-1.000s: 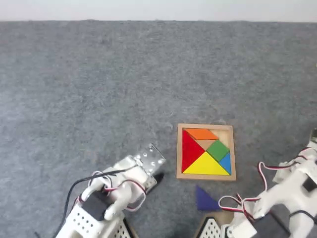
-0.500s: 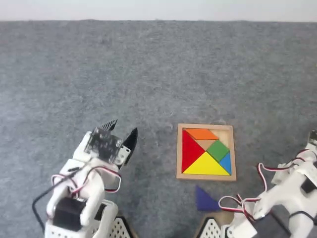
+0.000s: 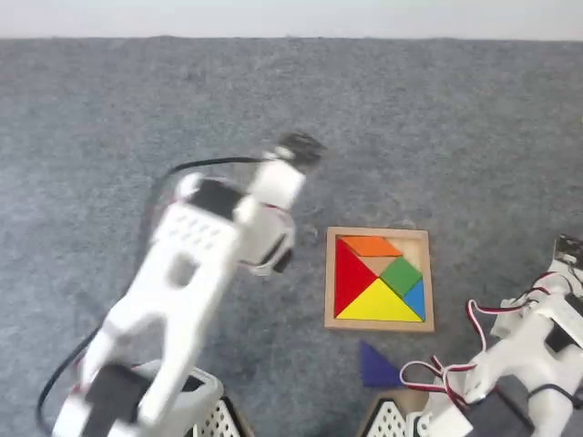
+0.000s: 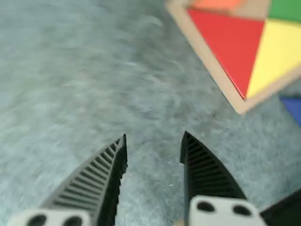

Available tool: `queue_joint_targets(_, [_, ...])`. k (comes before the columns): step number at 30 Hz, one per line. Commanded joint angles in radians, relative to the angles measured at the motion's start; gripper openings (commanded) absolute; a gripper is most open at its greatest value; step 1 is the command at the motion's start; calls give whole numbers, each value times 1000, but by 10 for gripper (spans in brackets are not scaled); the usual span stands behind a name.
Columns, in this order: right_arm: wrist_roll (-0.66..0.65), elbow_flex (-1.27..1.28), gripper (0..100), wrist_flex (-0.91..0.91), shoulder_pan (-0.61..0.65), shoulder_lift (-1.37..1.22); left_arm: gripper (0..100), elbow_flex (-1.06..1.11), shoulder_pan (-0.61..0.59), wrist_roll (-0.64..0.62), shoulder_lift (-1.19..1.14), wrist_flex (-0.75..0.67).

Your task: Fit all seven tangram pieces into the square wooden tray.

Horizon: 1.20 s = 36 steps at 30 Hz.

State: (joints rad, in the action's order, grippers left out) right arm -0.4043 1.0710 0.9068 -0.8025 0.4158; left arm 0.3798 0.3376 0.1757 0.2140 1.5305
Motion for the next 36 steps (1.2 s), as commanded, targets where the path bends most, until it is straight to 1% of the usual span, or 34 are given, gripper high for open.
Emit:
queue_joint_targets(1, [-5,-5,191,-19,18,12,186,-105,28,17,-166,-94])
queue_joint_targets(5, [-6,-5,191,-19,19,8,200,-183,32,17,-313,-153])
queue_joint_targets(8, [-6,-5,191,-19,19,8,226,-231,68,12,-379,-180])
queue_joint_targets(10, [-6,-5,191,-19,19,7,226,-254,101,6,-399,-207])
queue_joint_targets(12, [-8,-5,191,-19,19,5,226,-269,124,-38,-410,-264])
queue_joint_targets(15, [-11,-5,191,-19,19,4,225,-271,130,-60,-414,-347])
queue_joint_targets(19, [-12,-3,191,-18,19,4,225,-252,121,-60,-422,-416])
queue_joint_targets(25, [-12,-3,191,-15,19,5,225,-275,123,-60,-557,-473])
queue_joint_targets(31, [-12,-3,191,-13,19,5,225,-346,120,-55,-675,-474])
queue_joint_targets(36, [-12,-3,191,-12,19,5,224,-354,64,-29,-686,-470])
